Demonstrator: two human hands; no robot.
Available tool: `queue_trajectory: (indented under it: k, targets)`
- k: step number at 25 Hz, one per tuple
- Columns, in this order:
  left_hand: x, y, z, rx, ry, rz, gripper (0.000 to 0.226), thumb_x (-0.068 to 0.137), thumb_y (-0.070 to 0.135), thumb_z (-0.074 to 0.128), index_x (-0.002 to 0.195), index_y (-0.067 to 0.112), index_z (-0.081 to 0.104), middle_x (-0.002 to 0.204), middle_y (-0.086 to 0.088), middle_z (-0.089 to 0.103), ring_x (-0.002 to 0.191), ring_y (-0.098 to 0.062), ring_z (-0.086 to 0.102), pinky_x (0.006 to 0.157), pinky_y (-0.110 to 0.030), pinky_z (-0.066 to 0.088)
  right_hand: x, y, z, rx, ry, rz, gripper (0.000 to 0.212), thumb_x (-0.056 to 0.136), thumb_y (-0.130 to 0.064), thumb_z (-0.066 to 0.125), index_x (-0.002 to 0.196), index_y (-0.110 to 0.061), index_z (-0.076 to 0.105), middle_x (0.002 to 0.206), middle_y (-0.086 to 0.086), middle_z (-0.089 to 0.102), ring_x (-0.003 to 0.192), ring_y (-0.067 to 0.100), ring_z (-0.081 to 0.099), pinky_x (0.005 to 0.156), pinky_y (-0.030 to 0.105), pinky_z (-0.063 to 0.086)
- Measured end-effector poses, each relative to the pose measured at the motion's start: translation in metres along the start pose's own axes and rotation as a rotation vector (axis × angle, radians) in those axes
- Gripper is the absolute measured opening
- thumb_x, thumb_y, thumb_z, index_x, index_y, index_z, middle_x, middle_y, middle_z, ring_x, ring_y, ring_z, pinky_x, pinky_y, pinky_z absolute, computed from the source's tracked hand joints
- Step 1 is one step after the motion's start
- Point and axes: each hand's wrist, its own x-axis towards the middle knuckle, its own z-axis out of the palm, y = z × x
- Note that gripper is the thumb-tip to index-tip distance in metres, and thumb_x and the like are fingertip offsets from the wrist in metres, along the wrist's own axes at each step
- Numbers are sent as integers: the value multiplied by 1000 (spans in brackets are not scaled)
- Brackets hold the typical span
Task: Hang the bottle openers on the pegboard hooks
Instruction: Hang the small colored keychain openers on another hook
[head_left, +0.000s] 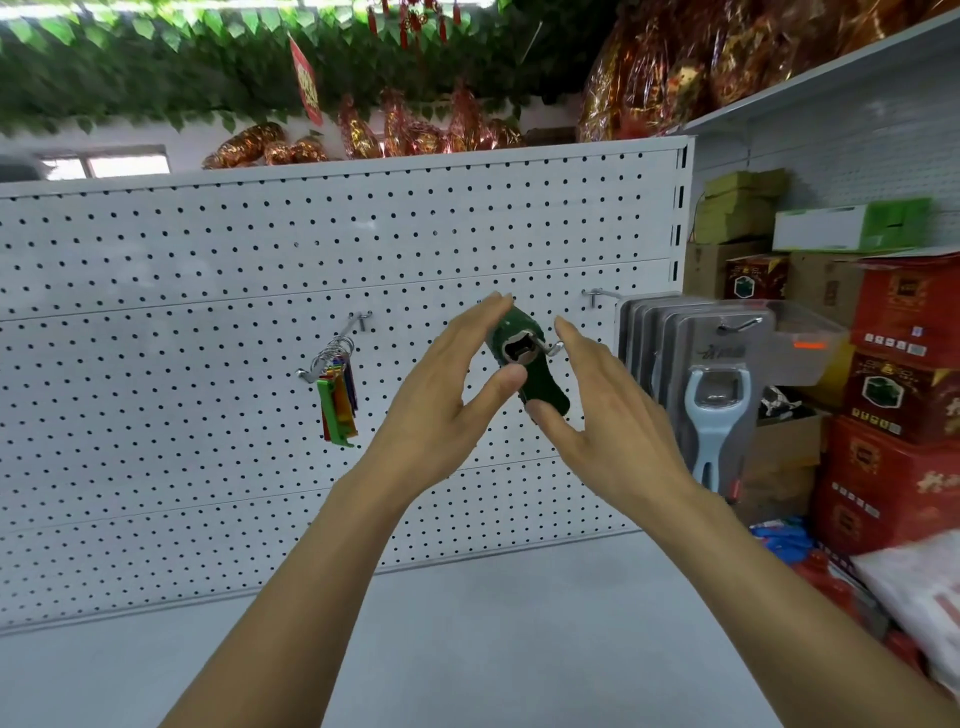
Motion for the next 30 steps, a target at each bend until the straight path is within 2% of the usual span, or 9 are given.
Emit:
queue_trajectory:
  k: [2,5,7,10,12,15,17,19,30]
  targets:
    - [-7,20,1,-25,78,8,52,97,40,48,146,35,30,145,25,34,131,20,24,98,5,16,-11,5,-13,29,76,-49,60,95,-37,53,148,-26,29,147,-6,40,131,9,35,96,35,42]
    - [-16,50,8,-30,215,87,49,97,35,48,144,27,37,139,23,39,129,15,32,100,0,21,-26,18,-36,74,351,-228,35,91,-23,60,125,-14,60,122,2,62,113,16,55,89,40,49]
    - [-18,71,19,-11,294,176,47,97,32,49,141,19,40,138,15,43,130,4,38,103,-6,26,-32,31,-58,84,502,-313,25,91,-17,59,114,-7,66,111,5,66,104,21,60,86,40,48]
    - [-18,95,45,-43,306,294,46,95,25,52,139,15,41,137,8,45,130,-6,42,107,-17,32,-32,55,-92,136,588,-283,25,93,-12,57,115,-3,63,112,4,59,105,14,54,93,24,41]
    - [-12,102,65,-88,220,257,51,95,24,54,143,20,36,144,7,42,136,-6,37,112,-25,32,-28,75,-106,223,519,-149,32,95,-15,55,126,-10,55,121,1,51,108,5,50,92,13,38]
    - [5,97,91,-150,51,74,63,97,34,52,150,32,18,158,13,20,145,1,15,118,-25,20,-19,105,-107,385,206,29,50,99,-35,46,146,-31,29,142,-12,32,120,-18,34,92,3,31]
    - [17,88,104,-168,-22,-12,70,97,42,49,152,34,7,160,18,5,144,8,0,116,-17,9,-14,121,-100,423,16,84,59,97,-48,38,150,-42,12,151,-23,18,127,-22,21,104,16,23]
    - [29,79,112,-154,-68,-45,75,95,49,46,153,34,1,160,19,-6,142,11,-8,111,-12,4,-6,130,-94,463,-94,125,61,94,-55,31,149,-47,5,157,-24,9,137,-13,15,111,28,17]
    - [57,44,130,-215,-148,-76,67,98,42,46,151,40,5,160,21,1,146,1,9,117,-31,22,24,150,-61,715,-130,164,57,94,-55,38,147,-41,24,156,-11,29,142,8,28,117,46,26]
